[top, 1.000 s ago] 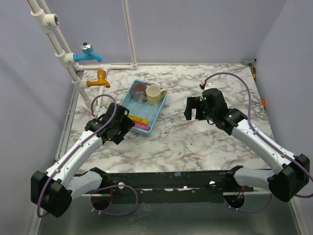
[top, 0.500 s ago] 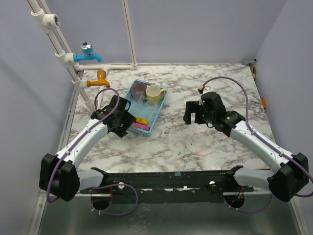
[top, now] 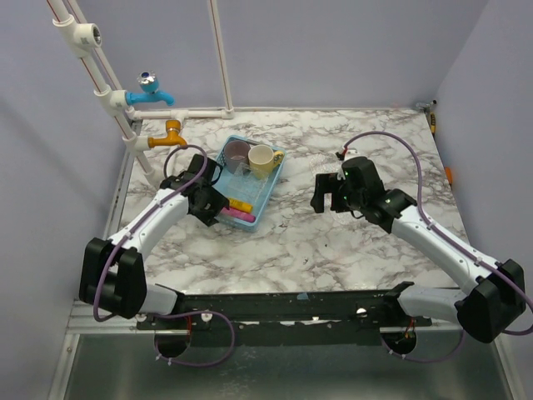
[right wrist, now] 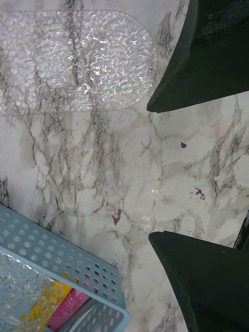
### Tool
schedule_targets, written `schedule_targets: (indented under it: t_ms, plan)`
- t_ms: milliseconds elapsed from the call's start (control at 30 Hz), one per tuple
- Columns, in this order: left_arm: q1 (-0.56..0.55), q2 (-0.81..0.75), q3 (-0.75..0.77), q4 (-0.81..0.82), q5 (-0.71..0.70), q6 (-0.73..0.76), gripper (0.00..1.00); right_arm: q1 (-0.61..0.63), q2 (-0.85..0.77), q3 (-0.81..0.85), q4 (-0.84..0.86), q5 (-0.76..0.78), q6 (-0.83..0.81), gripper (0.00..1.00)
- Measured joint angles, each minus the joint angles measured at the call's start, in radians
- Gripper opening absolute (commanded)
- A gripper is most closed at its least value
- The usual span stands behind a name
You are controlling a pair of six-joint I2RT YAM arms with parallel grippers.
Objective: Prepare toiletry sets of a toothbrush and toothpaste on the tray
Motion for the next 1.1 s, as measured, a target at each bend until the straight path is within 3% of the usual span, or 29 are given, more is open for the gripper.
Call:
schedule_targets:
  t_ms: [333, 700, 1100]
  plan:
    - [0.008, 0.061, 0.010, 0.008, 0.043, 0.041, 0.29, 0.000, 0.018, 0.000, 0.000, -0.002, 0.000, 1.00]
    - [0.022, 0.061, 0.010, 0.019, 0.060, 0.069, 0.00, 0.000, 0.029, 0.000, -0.002, 0.022, 0.007, 0.99]
    - [0.026, 0.062, 0.010, 0.042, 0.066, 0.165, 0.00, 0.000, 0.080, 0.021, -0.051, 0.164, 0.054, 1.00]
